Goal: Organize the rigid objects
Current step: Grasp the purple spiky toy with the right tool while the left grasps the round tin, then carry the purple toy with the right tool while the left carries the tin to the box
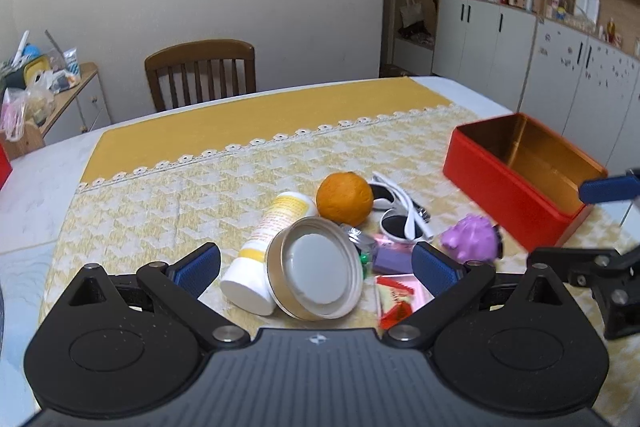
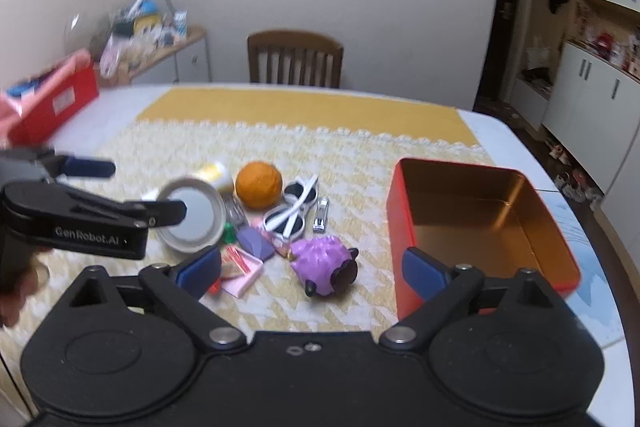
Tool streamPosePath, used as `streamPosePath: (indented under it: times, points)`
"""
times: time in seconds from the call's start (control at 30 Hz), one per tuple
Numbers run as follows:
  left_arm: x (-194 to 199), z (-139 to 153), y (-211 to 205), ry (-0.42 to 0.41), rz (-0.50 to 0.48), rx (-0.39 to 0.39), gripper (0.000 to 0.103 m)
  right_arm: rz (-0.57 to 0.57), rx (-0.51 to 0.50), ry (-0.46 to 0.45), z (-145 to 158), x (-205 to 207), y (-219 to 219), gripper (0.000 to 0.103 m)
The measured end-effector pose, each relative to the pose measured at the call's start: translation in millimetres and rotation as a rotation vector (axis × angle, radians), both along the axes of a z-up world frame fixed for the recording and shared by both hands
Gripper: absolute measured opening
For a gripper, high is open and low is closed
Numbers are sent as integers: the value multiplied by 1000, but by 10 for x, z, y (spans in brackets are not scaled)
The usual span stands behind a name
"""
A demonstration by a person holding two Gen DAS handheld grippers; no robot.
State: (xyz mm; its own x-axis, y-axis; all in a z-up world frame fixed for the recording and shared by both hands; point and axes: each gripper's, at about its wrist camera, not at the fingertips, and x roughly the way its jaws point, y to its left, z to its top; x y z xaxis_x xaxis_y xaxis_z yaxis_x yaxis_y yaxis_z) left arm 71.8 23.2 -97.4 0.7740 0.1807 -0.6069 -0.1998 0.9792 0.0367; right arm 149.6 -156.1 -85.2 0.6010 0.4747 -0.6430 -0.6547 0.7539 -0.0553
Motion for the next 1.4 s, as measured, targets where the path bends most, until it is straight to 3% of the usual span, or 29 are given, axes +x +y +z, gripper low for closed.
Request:
streamPosePath:
  times: [0.23,0.4,0.53,0.8,1.07,1.23,1.3,1.4]
  points:
    - [112,-196,-70,19,-64,126,100,37,-74,31,-188,279,184,83]
    - [193,-322,-116,34,-106,187,89,53,-99,86,-288,456,271,77]
    - [217,-384,-42,50,-106,181,81,68,-131,95,-345,486,339,74]
    - [318,-453,-117,63,-123,254,80,45,-142,132,-444,578,394,73]
    - [375,-587,-303,77,-166,410,80,16,-133,178,-544,636,395,72]
    - [360,-599,-319,74,-163,428,80,3,-134,176,-568,640,413,70]
    - [345,-598,-316,72,-160,428,79,-12,-142,165,-572,633,420,59]
    - [323,-581,-293,68,-146,409,79,-18,-138,167,-564,642,403,58]
